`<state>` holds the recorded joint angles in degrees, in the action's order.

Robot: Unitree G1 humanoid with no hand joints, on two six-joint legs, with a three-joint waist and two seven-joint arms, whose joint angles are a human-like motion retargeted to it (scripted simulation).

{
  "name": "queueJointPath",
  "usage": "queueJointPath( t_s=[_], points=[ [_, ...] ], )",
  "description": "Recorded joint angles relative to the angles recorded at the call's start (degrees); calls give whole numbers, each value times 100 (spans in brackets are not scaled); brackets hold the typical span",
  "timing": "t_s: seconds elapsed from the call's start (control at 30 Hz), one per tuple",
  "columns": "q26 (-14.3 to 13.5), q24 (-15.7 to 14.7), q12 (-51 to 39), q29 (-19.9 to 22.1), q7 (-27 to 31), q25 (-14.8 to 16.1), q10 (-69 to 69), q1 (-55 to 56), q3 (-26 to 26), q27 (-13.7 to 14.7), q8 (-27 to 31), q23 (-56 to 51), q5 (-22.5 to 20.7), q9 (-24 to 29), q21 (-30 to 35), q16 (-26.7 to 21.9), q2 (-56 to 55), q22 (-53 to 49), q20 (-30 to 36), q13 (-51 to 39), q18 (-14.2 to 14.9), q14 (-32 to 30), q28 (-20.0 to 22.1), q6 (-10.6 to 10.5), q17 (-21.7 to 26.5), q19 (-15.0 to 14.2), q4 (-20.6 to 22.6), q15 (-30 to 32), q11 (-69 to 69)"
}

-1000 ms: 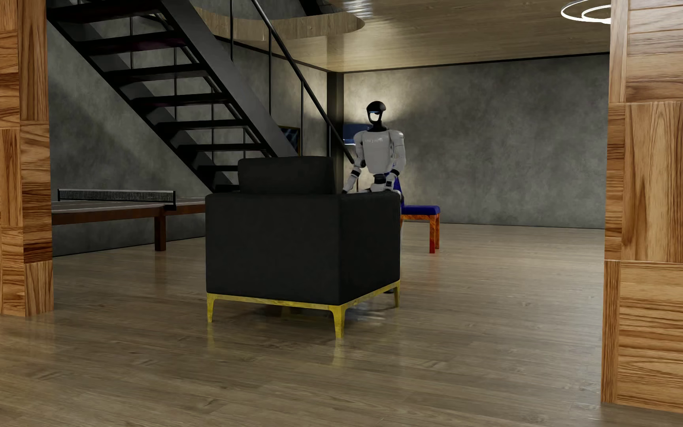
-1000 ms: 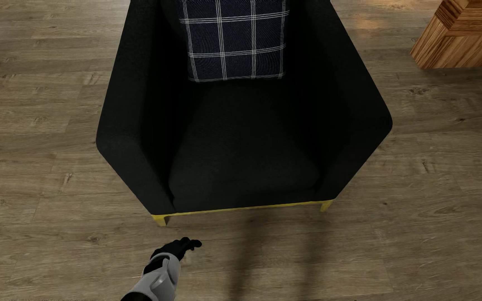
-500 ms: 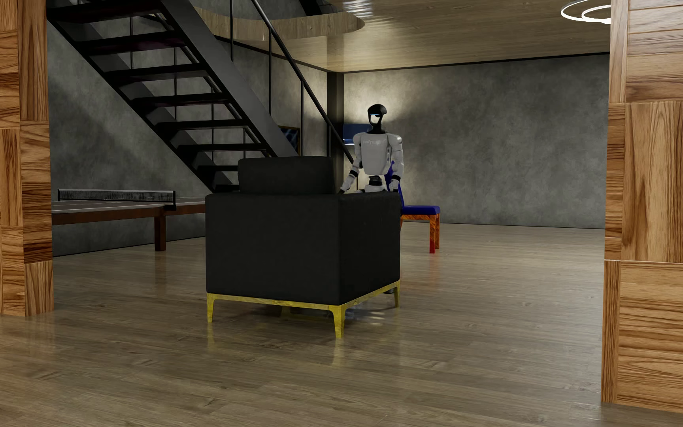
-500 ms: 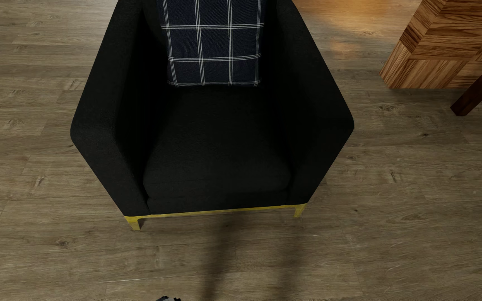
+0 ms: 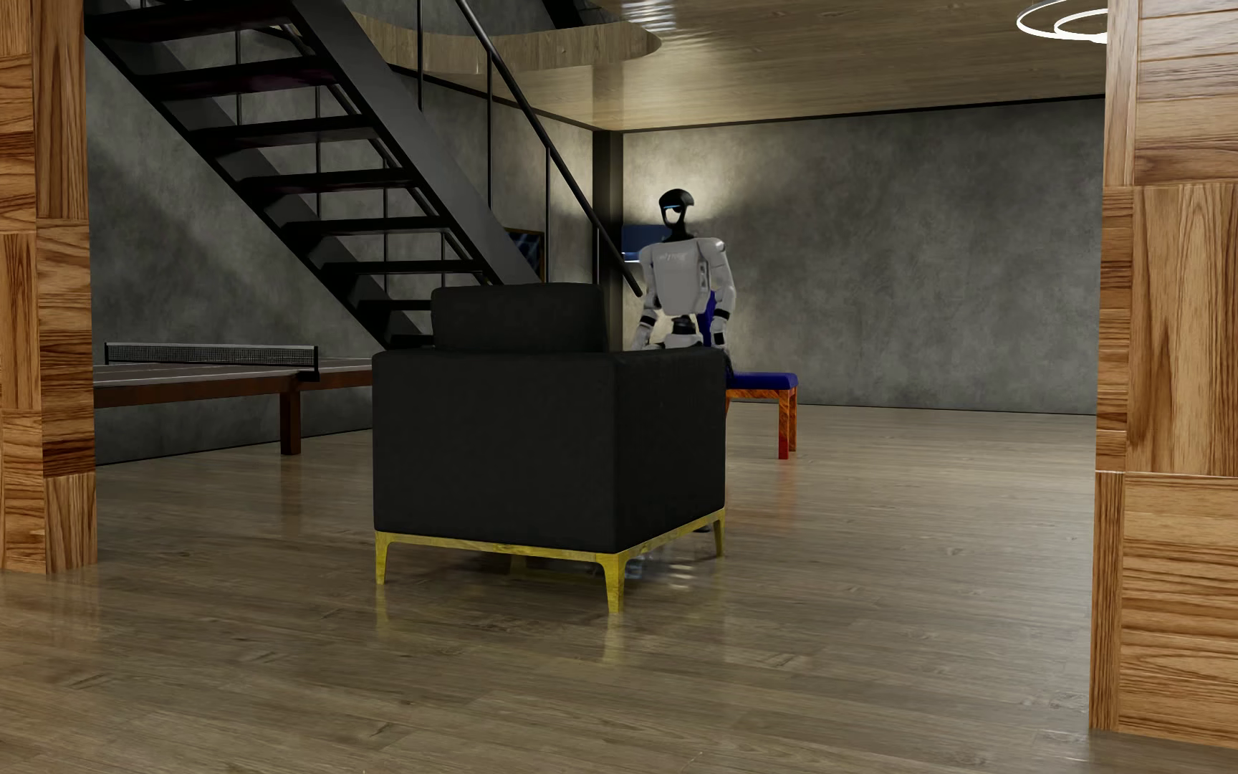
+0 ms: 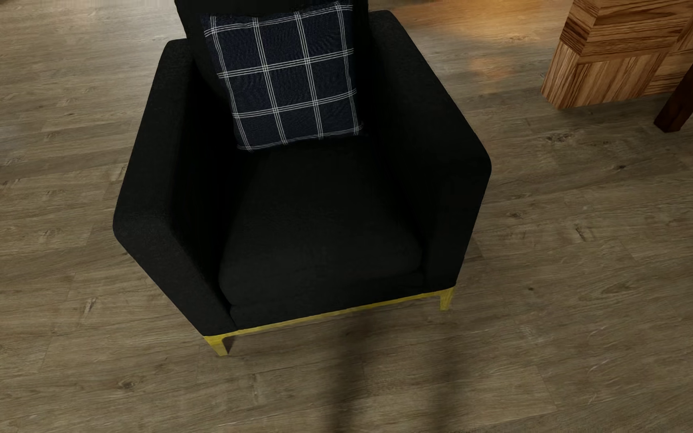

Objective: Go to the armchair

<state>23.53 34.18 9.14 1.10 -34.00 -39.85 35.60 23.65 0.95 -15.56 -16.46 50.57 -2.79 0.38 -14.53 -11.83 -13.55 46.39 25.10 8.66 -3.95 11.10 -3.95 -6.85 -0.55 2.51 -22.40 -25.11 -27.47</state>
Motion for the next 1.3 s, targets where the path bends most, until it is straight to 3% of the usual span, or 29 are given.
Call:
queueJointPath(
  t_s=[0.1,0.23,0.4,0.67,0.73,0.87,0.97,1.1,1.23,1.3],
  points=[
    [-120,407,-650,48,-67,50,-255,-137,107,119,-11,-382,59,-33,116,-292,90,-241,440,-226,28,-66,-82,-56,-95,82,147,-150,125],
    [-228,224,-1259,200,60,153,-230,-34,201,401,-148,-722,123,-45,233,-470,67,-789,296,-229,135,-95,329,-83,-123,267,231,-312,119],
    [-256,-60,-1504,210,302,180,-169,106,246,135,-298,-563,166,-45,110,-289,91,-942,181,-185,138,-293,538,-44,-27,370,322,-340,148],
    [-37,-273,-1009,108,366,107,-559,43,188,19,-440,-350,195,-97,-118,-127,127,289,533,135,-41,-360,-171,122,109,316,530,-169,305],
    [1,-263,-762,112,444,161,-474,98,178,-8,-496,-438,169,-97,-194,-177,133,445,560,188,-25,-304,-130,157,41,382,495,200,344],
    [119,-468,-208,147,631,93,-218,268,152,122,-620,-363,113,-67,-160,-140,147,434,222,219,14,-193,324,182,-35,422,408,186,304],
    [93,-519,-53,102,670,-78,-200,275,78,162,-658,-225,121,-23,24,-96,142,343,161,88,29,-180,204,196,-20,433,414,164,268],
    [34,-410,-203,83,748,-188,-270,334,-4,292,-749,-231,160,38,323,-3,120,118,125,-143,18,-240,280,215,12,443,502,173,288],
    [-95,376,-602,118,811,-201,-408,446,-27,499,-851,-437,199,108,634,-120,17,-7,709,-314,7,-345,93,224,79,456,605,249,346],
    [-79,531,-762,133,814,-172,-497,508,-28,525,-873,-515,201,147,734,-127,-56,18,759,-410,-3,-406,-69,219,99,462,637,312,400]
  ],
)
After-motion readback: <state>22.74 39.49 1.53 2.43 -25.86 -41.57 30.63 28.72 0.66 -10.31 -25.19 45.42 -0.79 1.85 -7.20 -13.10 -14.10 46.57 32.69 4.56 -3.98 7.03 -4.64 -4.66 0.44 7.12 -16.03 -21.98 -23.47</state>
